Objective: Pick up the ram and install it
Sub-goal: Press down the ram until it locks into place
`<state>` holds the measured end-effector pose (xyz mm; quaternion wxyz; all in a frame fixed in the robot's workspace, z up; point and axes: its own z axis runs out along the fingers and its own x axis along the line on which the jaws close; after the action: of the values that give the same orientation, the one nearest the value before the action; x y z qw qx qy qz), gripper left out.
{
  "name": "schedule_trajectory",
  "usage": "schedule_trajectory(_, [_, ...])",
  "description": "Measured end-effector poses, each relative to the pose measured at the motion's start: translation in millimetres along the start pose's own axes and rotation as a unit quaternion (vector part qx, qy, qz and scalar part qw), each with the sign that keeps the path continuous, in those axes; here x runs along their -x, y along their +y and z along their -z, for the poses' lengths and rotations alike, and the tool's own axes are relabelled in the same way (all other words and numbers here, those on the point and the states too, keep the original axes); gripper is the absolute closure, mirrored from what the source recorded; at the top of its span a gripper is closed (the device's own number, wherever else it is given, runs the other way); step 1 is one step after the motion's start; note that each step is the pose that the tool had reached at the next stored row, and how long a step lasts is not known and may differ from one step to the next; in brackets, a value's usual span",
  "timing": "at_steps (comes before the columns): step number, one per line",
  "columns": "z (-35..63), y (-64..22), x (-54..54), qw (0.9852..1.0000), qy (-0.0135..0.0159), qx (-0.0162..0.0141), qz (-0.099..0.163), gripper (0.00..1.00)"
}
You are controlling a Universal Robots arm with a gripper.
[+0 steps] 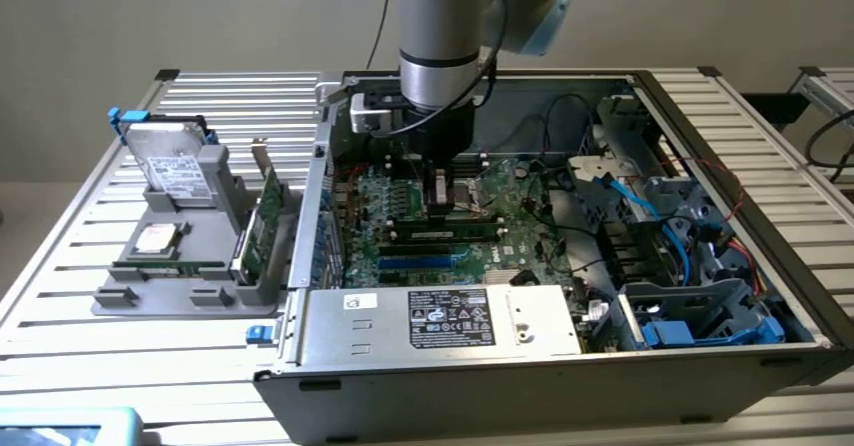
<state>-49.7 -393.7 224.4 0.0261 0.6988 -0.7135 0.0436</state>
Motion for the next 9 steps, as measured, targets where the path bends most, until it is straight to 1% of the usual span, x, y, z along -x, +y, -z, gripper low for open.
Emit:
schedule_trajectory(5, [0.4,0.0,-0.7,1.0,-0.0001,-0.0001,0.0,0.89])
schedule_trajectory(6, [2.2,-0.3,-0.8,1.0,-0.0008,-0.0005,0.0,0.89])
schedule_trajectory(9, [13.8,-3.0,-3.0,1.0,0.0,-0.0001,0.0,0.89])
